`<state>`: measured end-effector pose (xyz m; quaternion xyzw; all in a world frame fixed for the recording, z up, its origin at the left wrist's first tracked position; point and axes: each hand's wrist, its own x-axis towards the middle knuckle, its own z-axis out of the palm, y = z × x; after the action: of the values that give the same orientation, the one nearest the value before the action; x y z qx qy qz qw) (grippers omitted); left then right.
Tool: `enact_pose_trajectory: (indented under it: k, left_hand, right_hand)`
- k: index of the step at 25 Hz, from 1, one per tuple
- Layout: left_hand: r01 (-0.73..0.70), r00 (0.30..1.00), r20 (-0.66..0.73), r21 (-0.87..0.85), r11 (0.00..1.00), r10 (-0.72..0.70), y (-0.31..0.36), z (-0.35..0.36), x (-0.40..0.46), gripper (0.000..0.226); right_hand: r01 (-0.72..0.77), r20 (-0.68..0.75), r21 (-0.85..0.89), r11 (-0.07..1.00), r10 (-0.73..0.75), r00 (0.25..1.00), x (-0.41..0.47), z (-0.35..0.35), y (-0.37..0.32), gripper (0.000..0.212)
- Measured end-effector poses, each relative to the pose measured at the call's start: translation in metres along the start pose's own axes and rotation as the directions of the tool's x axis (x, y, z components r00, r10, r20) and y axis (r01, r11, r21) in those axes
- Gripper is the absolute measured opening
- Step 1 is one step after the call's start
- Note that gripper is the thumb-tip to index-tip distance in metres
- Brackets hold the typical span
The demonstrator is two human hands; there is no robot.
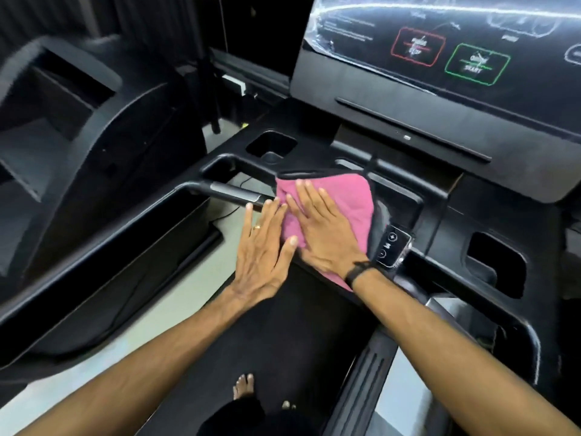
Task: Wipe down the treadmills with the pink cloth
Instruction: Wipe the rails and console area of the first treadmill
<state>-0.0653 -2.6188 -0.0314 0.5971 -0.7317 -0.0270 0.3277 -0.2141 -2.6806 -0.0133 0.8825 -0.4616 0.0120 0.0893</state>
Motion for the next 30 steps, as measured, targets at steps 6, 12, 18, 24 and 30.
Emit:
enact_pose_trajectory:
  k: [6,12,18,24,30]
  left_hand:
    - [0.092,0.990,-0.109,0.028,0.995,-0.089,-0.054,-0.018,0.014,0.068]
    - [0.022,1.000,0.005,0.048,0.999,-0.023,-0.105,-0.022,0.022,0.069]
    - [-0.056,0.989,-0.137,-0.016,0.998,0.053,-0.158,-0.024,0.022,0.028]
    - [-0.050,0.975,-0.220,-0.055,0.997,0.037,-0.185,-0.025,0.026,0.014]
    - [0.032,0.961,-0.273,-0.014,0.999,-0.034,-0.217,-0.042,0.035,0.013]
  right_hand:
    - [-0.028,-0.009,-0.051,0.998,0.028,1.000,-0.070,0.005,0.014,0.098]
    - [-0.122,-0.029,-0.156,0.980,0.119,0.992,0.012,0.010,-0.026,0.106]
    - [-0.189,0.234,-0.249,0.950,0.249,0.940,0.121,0.005,-0.081,0.064]
    - [-0.284,0.501,0.092,0.954,0.202,0.841,0.189,0.001,-0.069,0.059]
    - [-0.208,0.451,0.093,0.974,0.145,0.881,0.233,0.014,-0.110,0.047]
